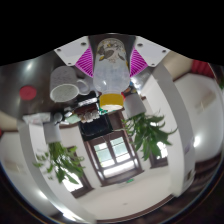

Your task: Pour water

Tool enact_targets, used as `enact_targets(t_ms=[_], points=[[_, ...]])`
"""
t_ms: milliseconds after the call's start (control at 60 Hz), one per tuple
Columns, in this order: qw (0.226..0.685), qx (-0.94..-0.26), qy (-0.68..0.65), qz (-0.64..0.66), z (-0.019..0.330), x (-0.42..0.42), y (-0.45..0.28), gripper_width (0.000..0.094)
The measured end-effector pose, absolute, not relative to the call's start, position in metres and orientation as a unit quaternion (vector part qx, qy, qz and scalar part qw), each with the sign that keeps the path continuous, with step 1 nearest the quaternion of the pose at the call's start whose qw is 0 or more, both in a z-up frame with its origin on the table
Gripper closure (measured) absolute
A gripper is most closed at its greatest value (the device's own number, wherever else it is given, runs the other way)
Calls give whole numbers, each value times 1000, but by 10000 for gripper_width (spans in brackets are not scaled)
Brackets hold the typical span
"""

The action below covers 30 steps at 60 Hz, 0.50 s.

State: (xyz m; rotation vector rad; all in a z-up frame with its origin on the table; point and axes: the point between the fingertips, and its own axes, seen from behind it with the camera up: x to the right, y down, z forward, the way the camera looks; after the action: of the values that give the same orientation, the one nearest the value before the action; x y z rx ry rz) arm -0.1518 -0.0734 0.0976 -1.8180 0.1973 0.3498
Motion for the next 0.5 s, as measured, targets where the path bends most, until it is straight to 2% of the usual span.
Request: enact_targets(t_ms=[83,200,317,500], points=[[588,-758,164,229,114,-160,-52,476],[575,-687,291,337,143,-147,-31,475],[529,-604,414,429,154,-126,-22,477],[469,-492,531,506,139,-96,-12,474]])
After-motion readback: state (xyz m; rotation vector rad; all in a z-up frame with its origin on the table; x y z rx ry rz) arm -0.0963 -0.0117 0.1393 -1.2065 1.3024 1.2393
